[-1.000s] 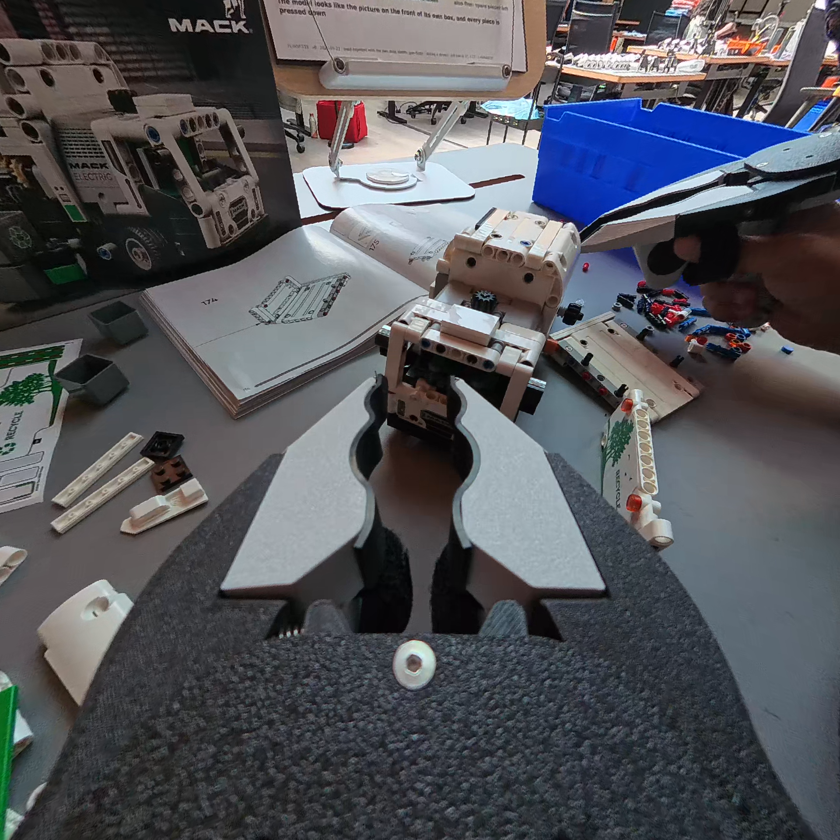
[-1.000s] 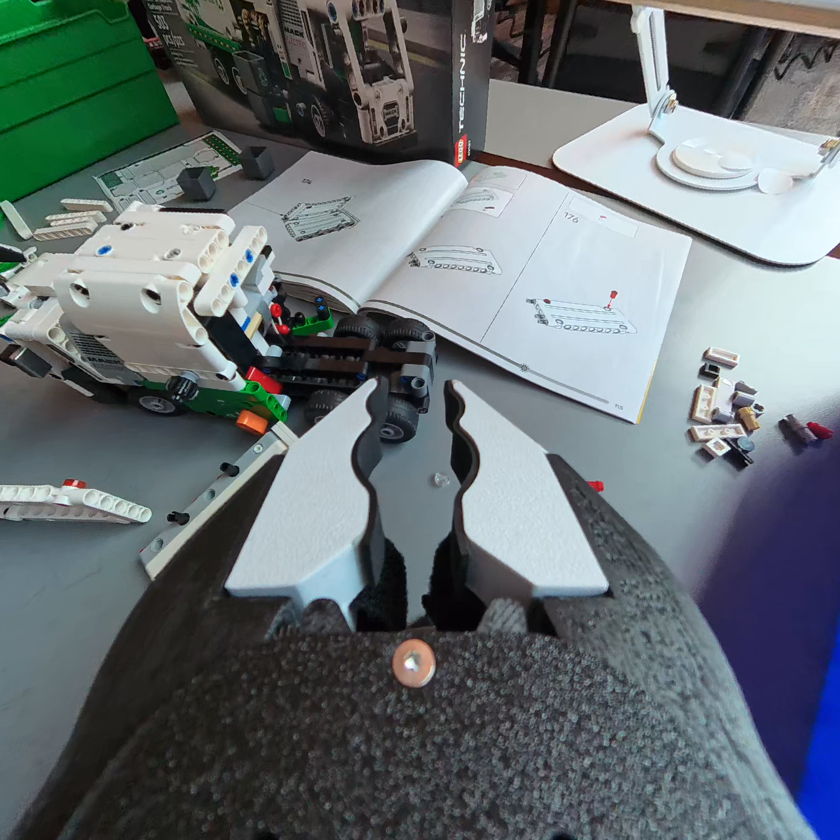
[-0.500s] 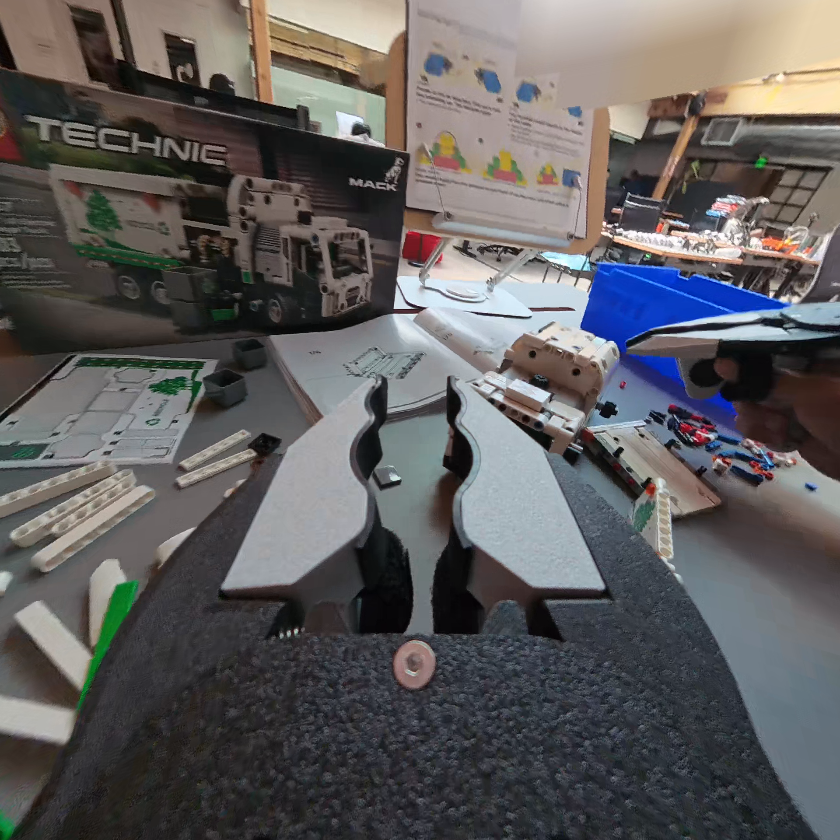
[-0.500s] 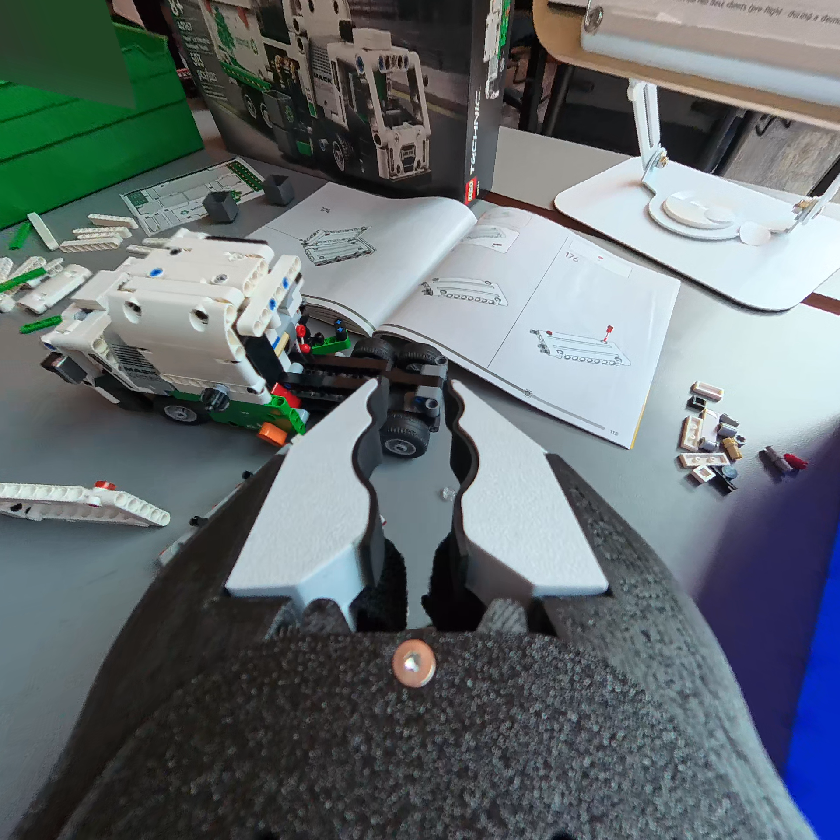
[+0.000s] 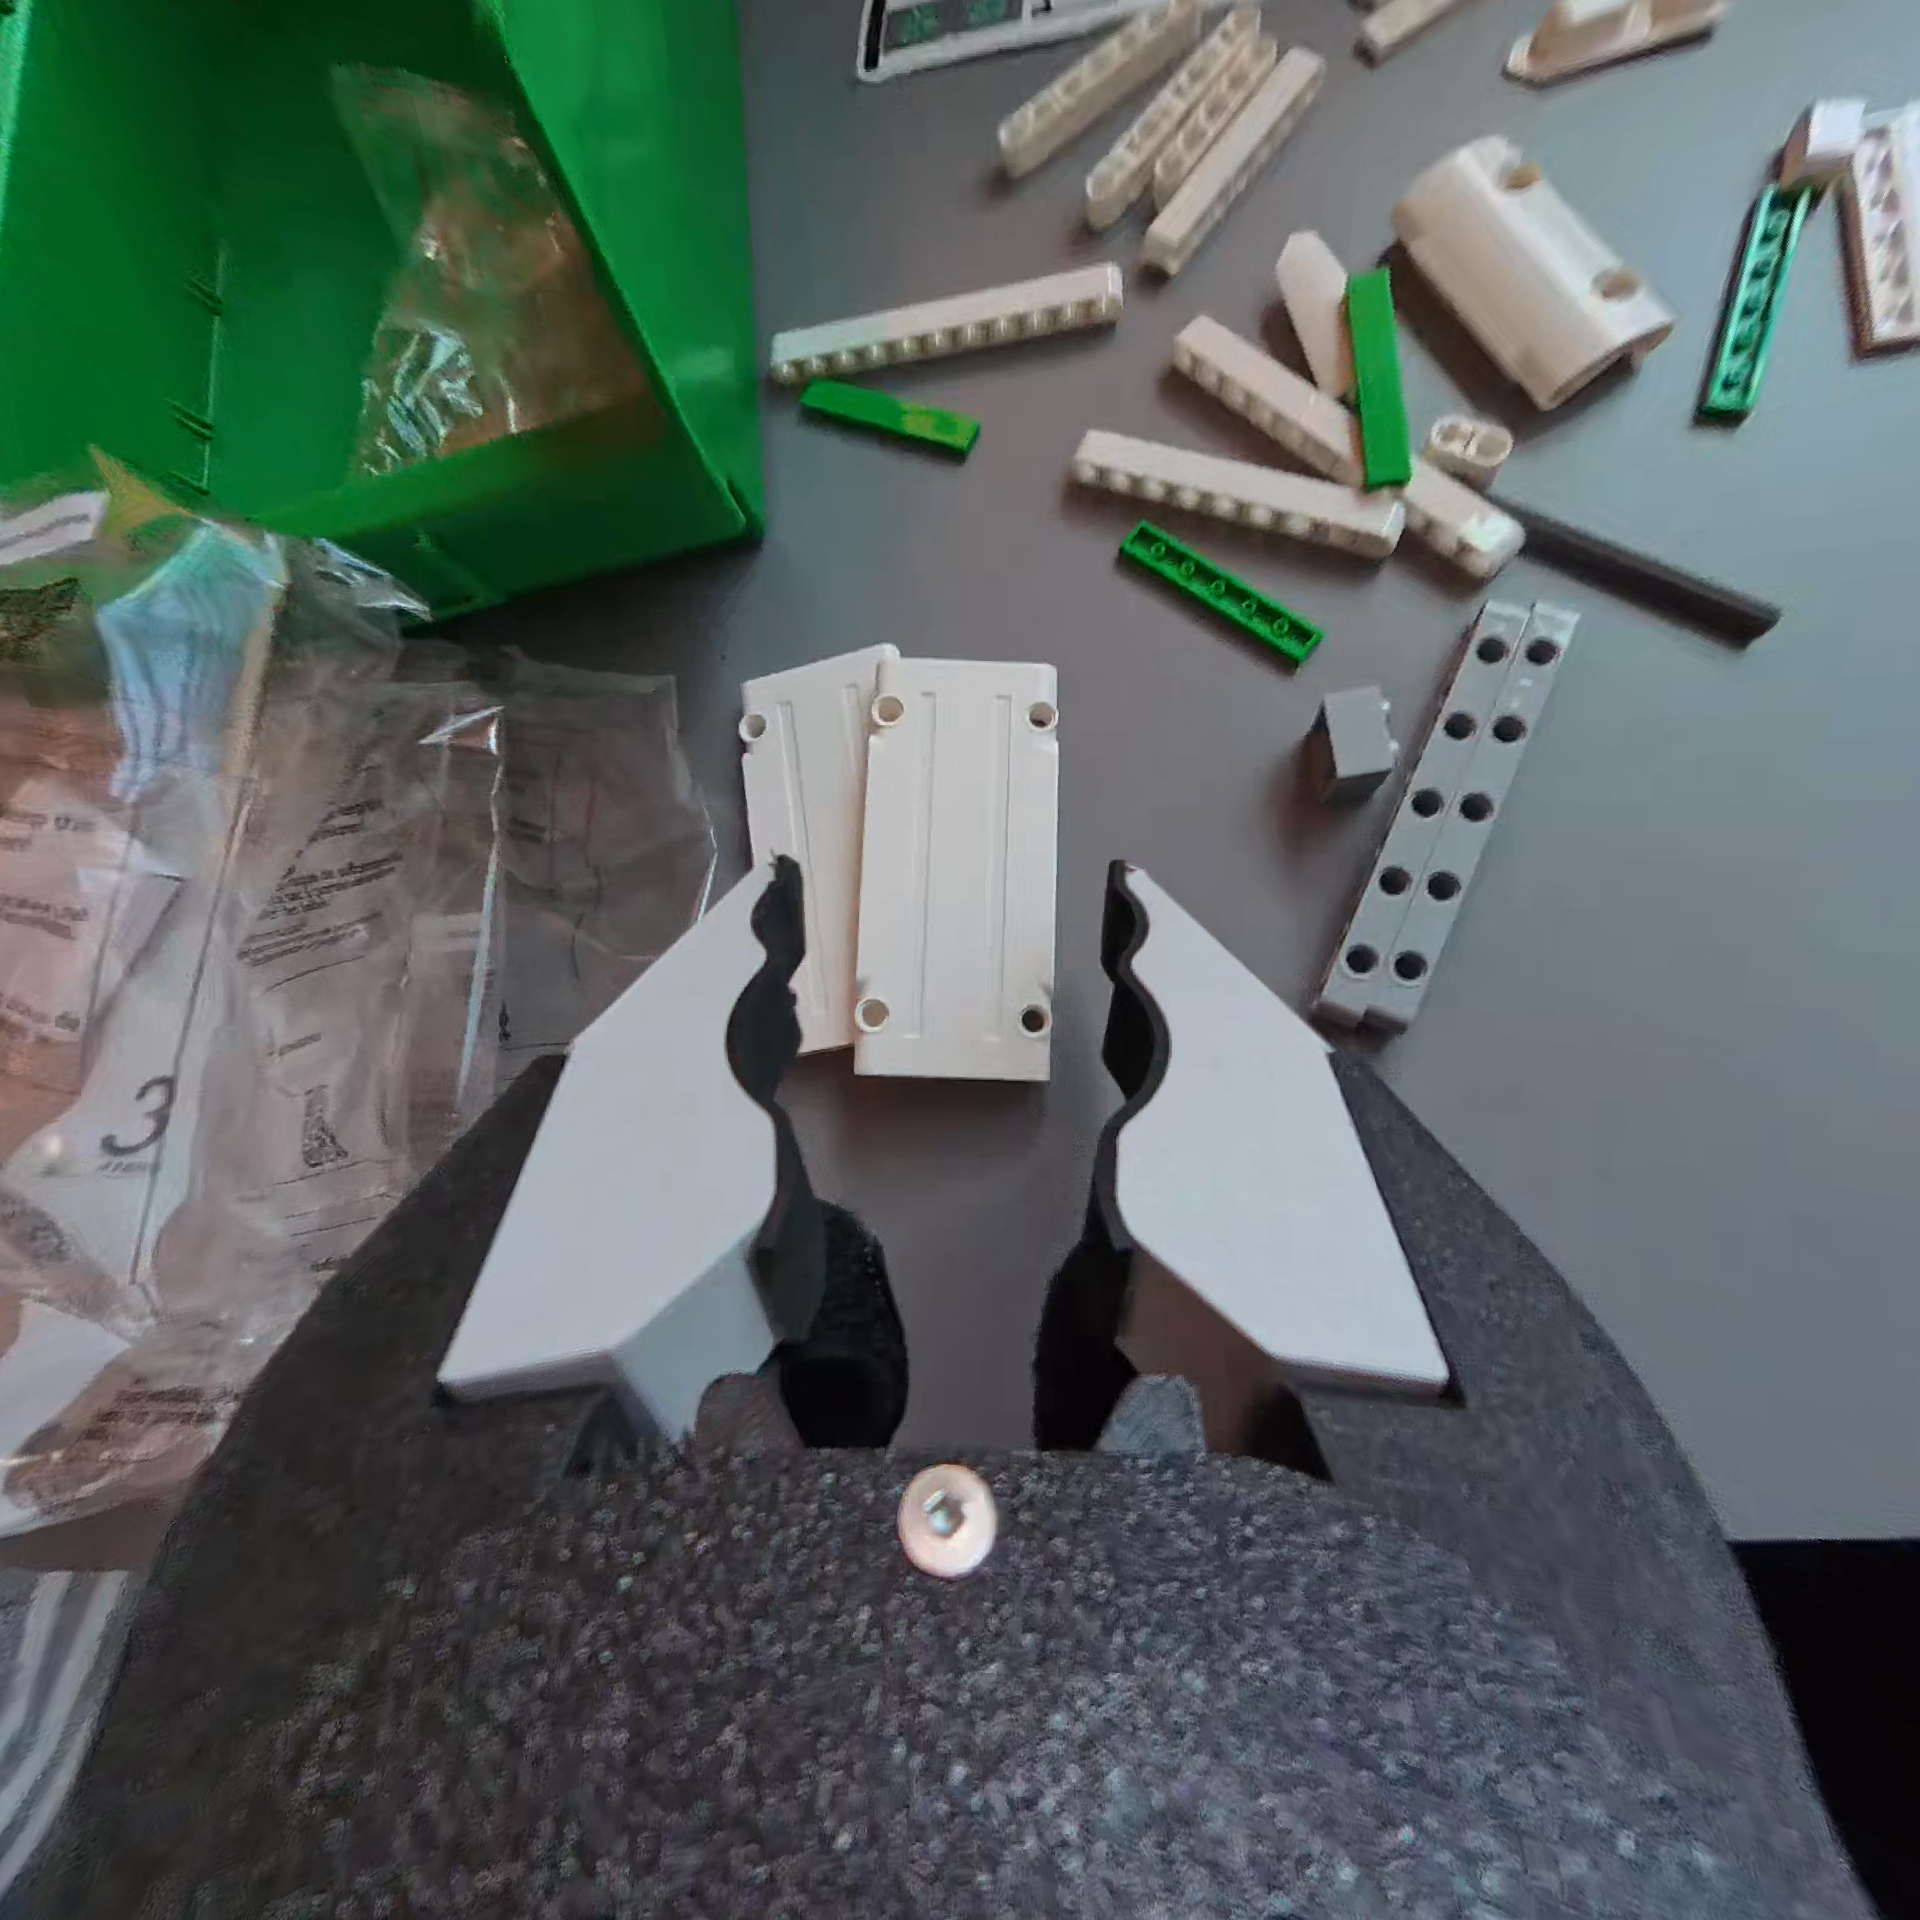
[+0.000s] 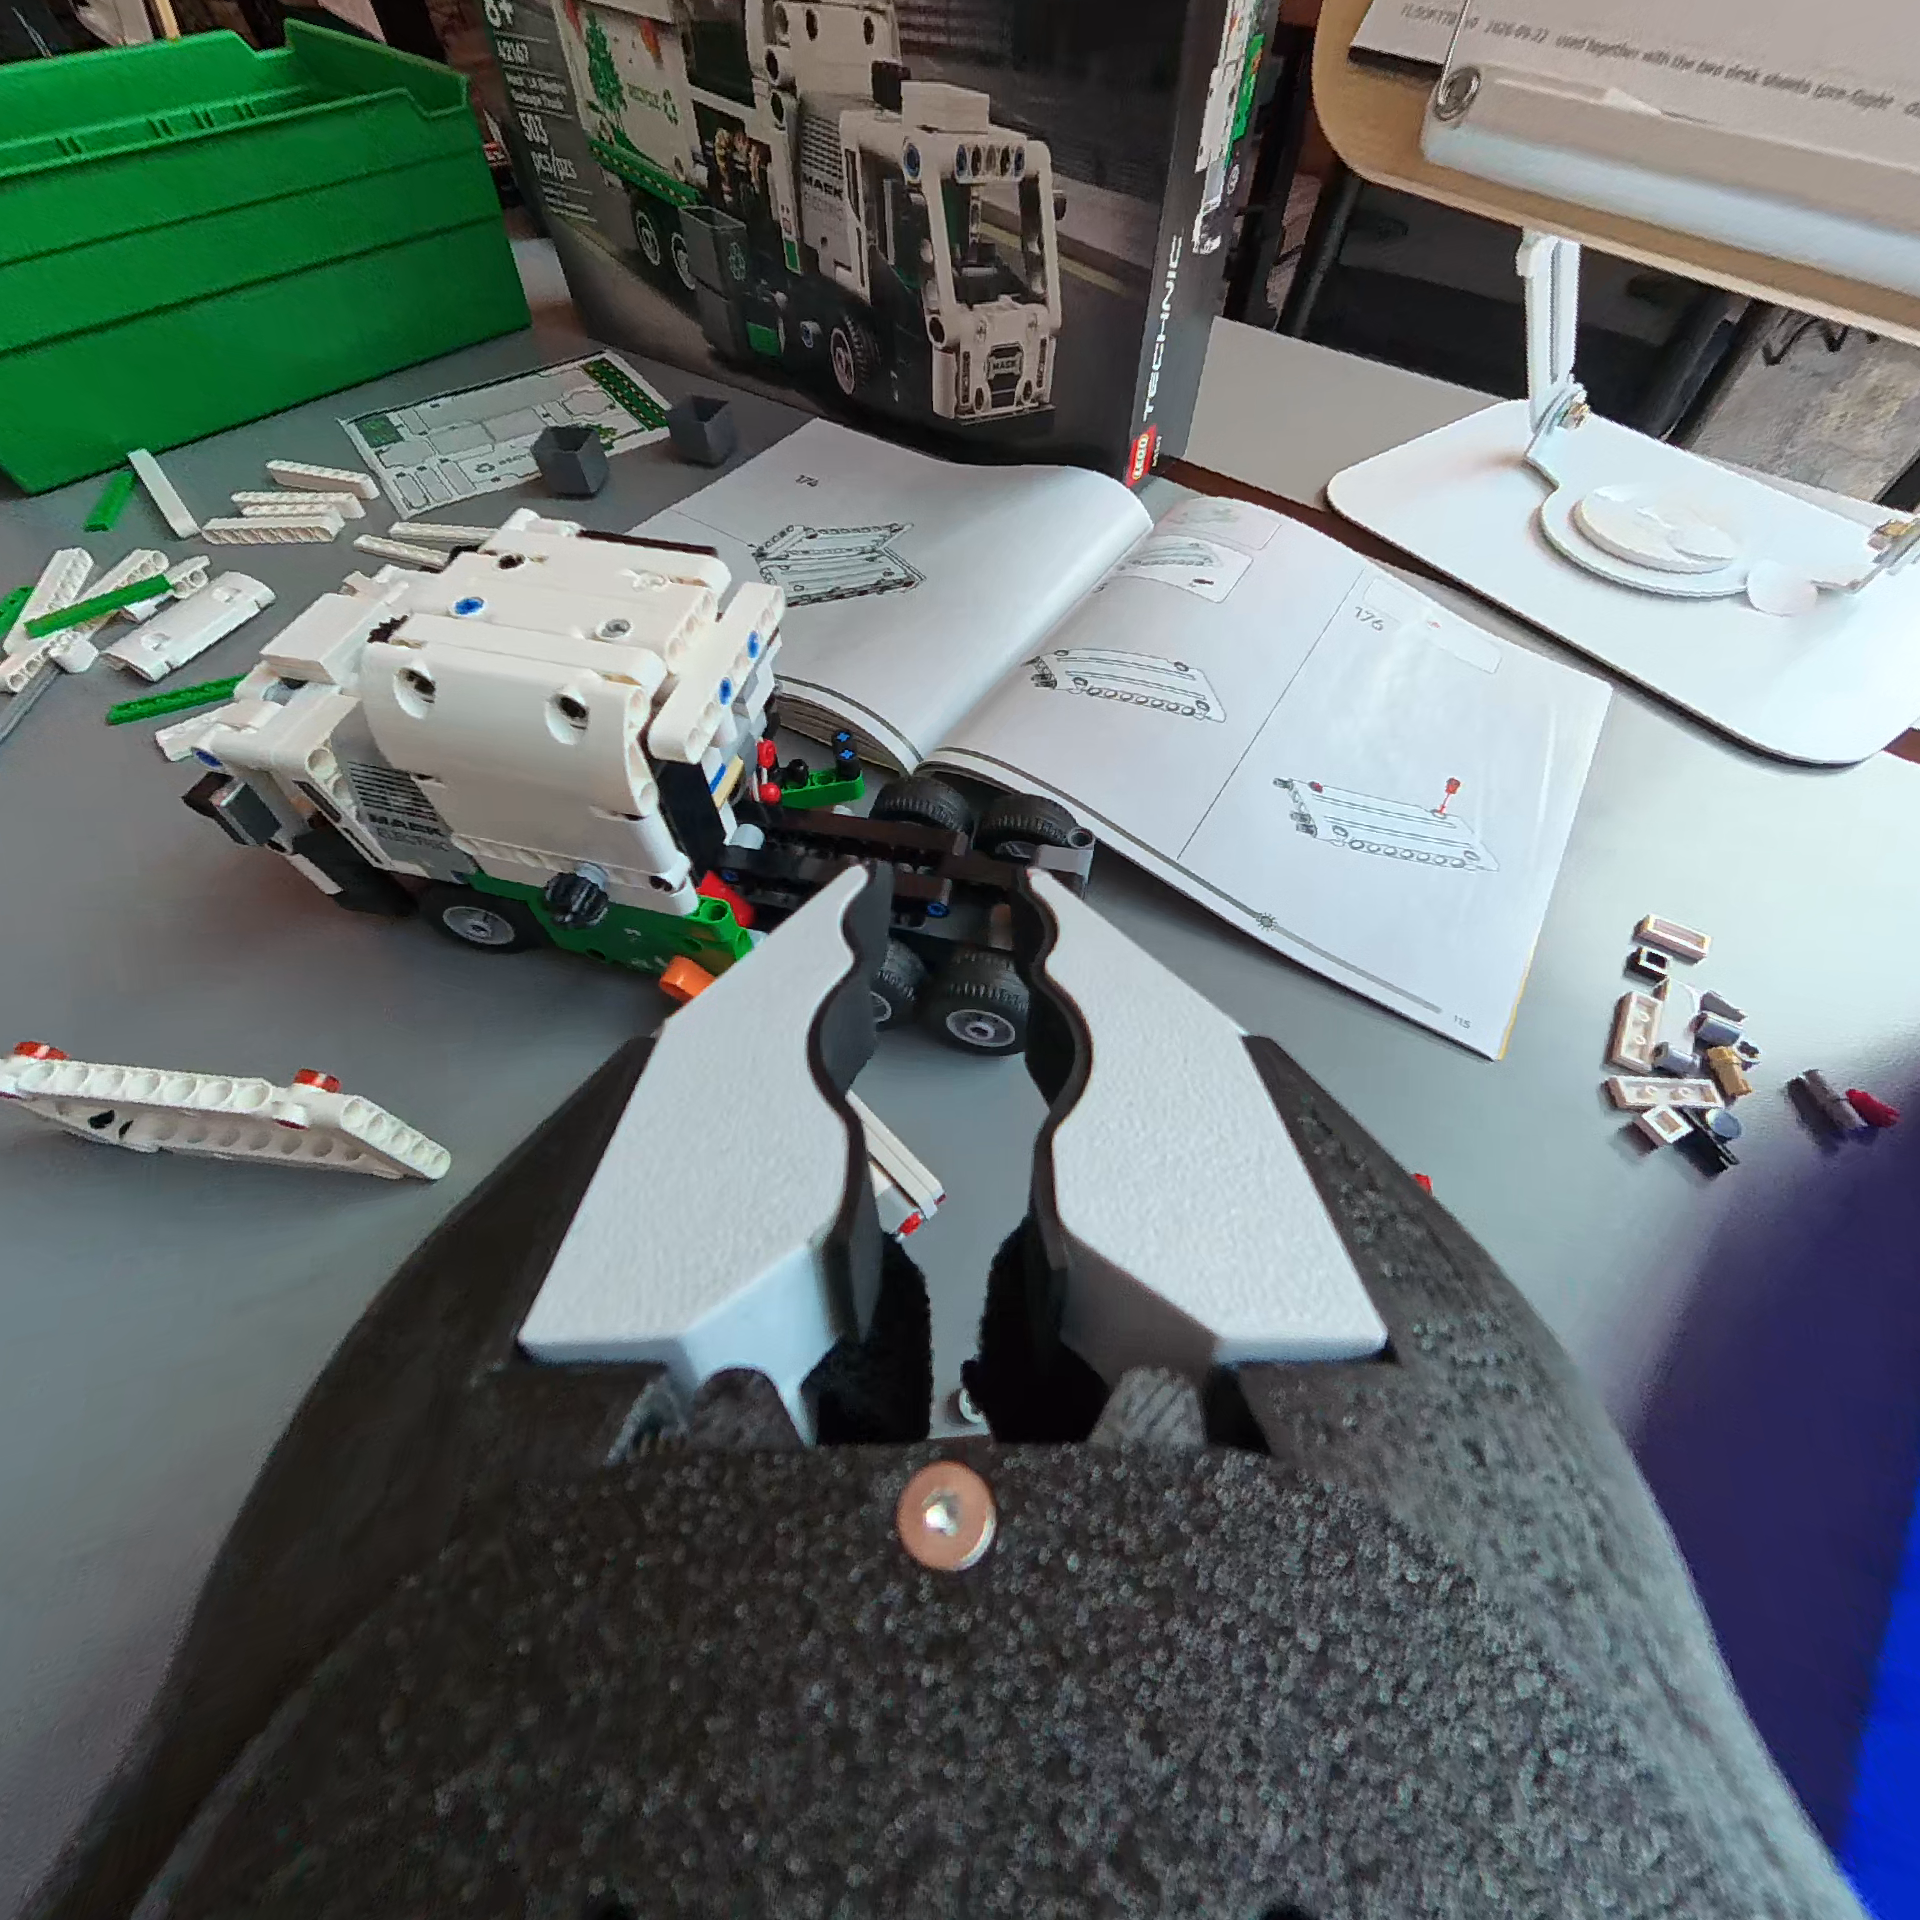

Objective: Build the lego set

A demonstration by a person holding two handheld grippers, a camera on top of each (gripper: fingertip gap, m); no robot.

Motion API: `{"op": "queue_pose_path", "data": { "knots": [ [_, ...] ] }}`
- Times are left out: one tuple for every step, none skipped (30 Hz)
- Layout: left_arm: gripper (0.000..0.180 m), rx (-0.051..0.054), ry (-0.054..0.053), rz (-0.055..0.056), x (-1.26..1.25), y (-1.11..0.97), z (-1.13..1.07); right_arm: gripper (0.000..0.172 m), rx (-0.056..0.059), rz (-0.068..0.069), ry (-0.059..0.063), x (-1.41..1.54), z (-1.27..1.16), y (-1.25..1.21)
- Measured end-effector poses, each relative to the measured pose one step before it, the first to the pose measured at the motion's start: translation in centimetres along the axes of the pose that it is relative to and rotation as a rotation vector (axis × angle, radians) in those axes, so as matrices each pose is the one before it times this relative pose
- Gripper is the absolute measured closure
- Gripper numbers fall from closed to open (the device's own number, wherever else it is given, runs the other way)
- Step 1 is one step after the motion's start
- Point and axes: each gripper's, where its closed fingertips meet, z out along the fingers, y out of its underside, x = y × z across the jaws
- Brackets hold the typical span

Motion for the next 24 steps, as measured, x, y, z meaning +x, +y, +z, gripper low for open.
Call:
{"op": "queue_pose_path", "data": {
  "knots": [
    [0.124, -0.0292, -0.0011, 0.0406, -0.05, 0.486, 0.416, 0.15, -0.0045, -0.0111, 0.0083, 0.038, 0.038, 0.098],
    [0.124, -0.0184, -0.0083, 0.0357, -0.04, 0.335, 0.367, 0.151, -0.0055, -0.0126, 0.0102, 0.083, 0.039, 0.127],
    [0.126, -0.0103, -0.0005, 0.0222, 0.089, 0.222, 0.321, 0.151, -0.0078, -0.0126, 0.0114, 0.113, 0.063, 0.171],
    [0.13, -0.0014, 0.0057, 0.0021, 0.114, 0.096, 0.258, 0.151, -0.0087, -0.0109, 0.0124, 0.174, 0.059, 0.193],
    [0.135, 0.0077, 0.0128, -0.0162, 0.118, -0.02, 0.206, 0.151, -0.0074, -0.0086, 0.0109, 0.168, 0.042, 0.177],
    [0.139, 0.0099, 0.0188, -0.0217, 0.148, -0.058, 0.13, 0.151, -0.0059, -0.005, 0.0089, 0.166, 0.039, 0.133],
    [0.139, 0.0061, 0.0149, -0.0146, 0.1, -0.026, 0.069, 0.151, -0.003, -0.0011, 0.0066, 0.157, 0.006, 0.078],
    [0.139, 0.0003, -0.0011, -0.0051, -0.083, 0.02, 0.025, 0.152, 0.0004, 0.0023, 0.0033, 0.112, -0.005, 0.017],
    [0.139, -0.0044, -0.0169, 0.001, -0.271, 0.046, -0.026, 0.152, 0.0021, 0.0056, -0.0005, 0.06, -0.007, -0.022],
    [0.14, 0.0025, -0.0193, 0.0049, -0.288, -0.083, -0.126, 0.152, 0.0025, 0.0077, -0.0031, 0.03, -0.01, -0.023],
    [0.14, 0.0165, -0.0101, 0.0053, -0.12, -0.343, -0.342, 0.152, 0.0022, 0.0076, -0.0033, 0.026, -0.003, -0.024],
    [0.14, 0.0263, 0.0004, 0.0006, 0.05, -0.623, -0.596, 0.152, 0.0028, 0.0056, -0.002, 0.032, -0.022, -0.024],
    [0.14, 0.032, 0.0053, -0.0063, 0.166, -0.904, -0.865, 0.152, 0.0017, 0.0033, -0.0007, 0.033, -0.018, -0.017],
    [0.14, 0.0391, 0.0153, -0.0088, 0.487, -1.283, -1.13, 0.152, 0.0015, 0.0001, 0.0009, 0.04, -0.039, -0.019],
    [0.14, 0.0514, 0.0388, -0.0068, 1.174, -1.72, -1.254, 0.152, 0.0032, -0.0026, 0.0034, 0.079, -0.061, -0.061],
    [0.14, 0.0596, 0.0753, -0.0058, 2.2, -2.011, -1.074, 0.152, 0.007, -0.0008, 0.0028, 0.09, -0.096, -0.14],
    [0.14, 0.0502, 0.1139, -0.0022, 3.324, -1.937, -0.581, 0.152, 0.0113, 0.0067, -0.0036, 0.033, -0.141, -0.228],
    [0.14, 0.0356, 0.1351, 0.0095, 4.091, -1.657, 0.122, 0.152, 0.0148, 0.0159, -0.0119, -0.07, -0.225, -0.331],
    [0.14, 0.0334, 0.1326, 0.025, 4.326, -1.419, 0.844, 0.152, 0.0157, 0.022, -0.011, -0.036, -0.344, -0.418],
    [0.14, 0.0231, 0.1191, 0.0295, 4.1, -1.09, 1.501, 0.152, 0.0155, 0.0228, -0.0111, -0.076, -0.488, -0.5],
    [0.14, -0.0016, 0.1057, 0.0171, 3.657, -0.583, 2.032, 0.152, 0.012, 0.0164, -0.0118, -0.149, -0.654, -0.513],
    [0.14, -0.019, 0.0988, 0.0119, 3.194, -0.138, 2.369, 0.152, 0.0128, 0.0037, -0.0025, -0.067, -0.836, -0.5],
    [0.14, -0.0263, 0.0823, 0.0179, 2.544, 0.182, 2.555, 0.152, 0.0099, -0.0056, 0.0166, 0.203, -0.981, -0.317],
    [0.14, -0.0441, 0.0422, 0.0168, 1.536, 0.522, 2.608, 0.151, -0.0019, -0.0101, 0.0261, 0.381, -1.073, 0.008]
  ]
}}
